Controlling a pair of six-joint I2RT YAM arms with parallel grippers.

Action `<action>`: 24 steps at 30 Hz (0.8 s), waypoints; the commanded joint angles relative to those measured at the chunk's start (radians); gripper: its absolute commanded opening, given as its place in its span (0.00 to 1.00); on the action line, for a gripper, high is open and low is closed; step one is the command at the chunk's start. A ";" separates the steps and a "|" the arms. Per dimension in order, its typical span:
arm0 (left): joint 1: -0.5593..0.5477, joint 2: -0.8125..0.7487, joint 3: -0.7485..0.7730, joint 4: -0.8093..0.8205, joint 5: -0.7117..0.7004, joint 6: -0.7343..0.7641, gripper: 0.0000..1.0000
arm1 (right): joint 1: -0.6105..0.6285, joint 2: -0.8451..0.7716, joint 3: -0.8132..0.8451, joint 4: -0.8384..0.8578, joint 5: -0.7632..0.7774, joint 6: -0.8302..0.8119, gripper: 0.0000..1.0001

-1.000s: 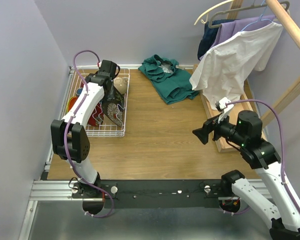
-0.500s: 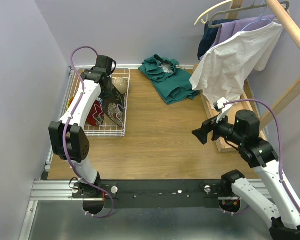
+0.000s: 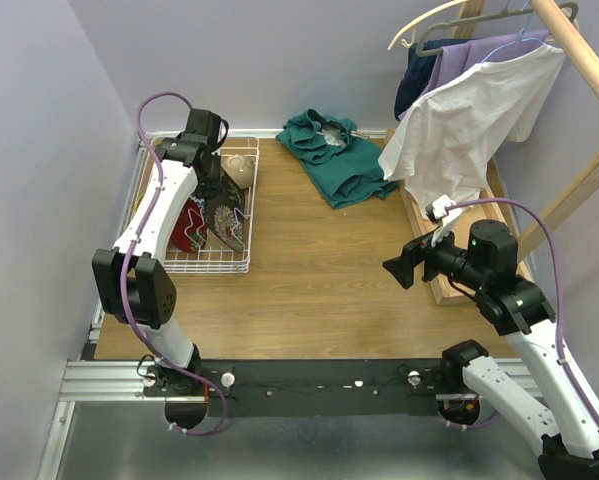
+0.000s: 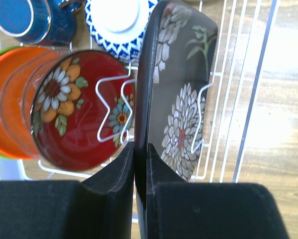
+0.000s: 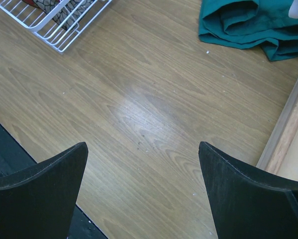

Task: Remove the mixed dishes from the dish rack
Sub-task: Pick up the plate from the dish rack.

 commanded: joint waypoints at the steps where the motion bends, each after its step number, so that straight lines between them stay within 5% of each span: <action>1: -0.026 -0.100 0.103 -0.004 -0.023 -0.021 0.00 | 0.008 0.004 -0.017 0.023 -0.021 -0.013 1.00; 16: -0.156 -0.129 0.224 -0.047 -0.264 0.036 0.00 | 0.008 0.011 -0.022 0.028 -0.024 -0.024 1.00; 24: -0.172 -0.161 0.310 -0.054 -0.264 0.024 0.00 | 0.008 0.011 -0.018 0.029 -0.024 -0.029 1.00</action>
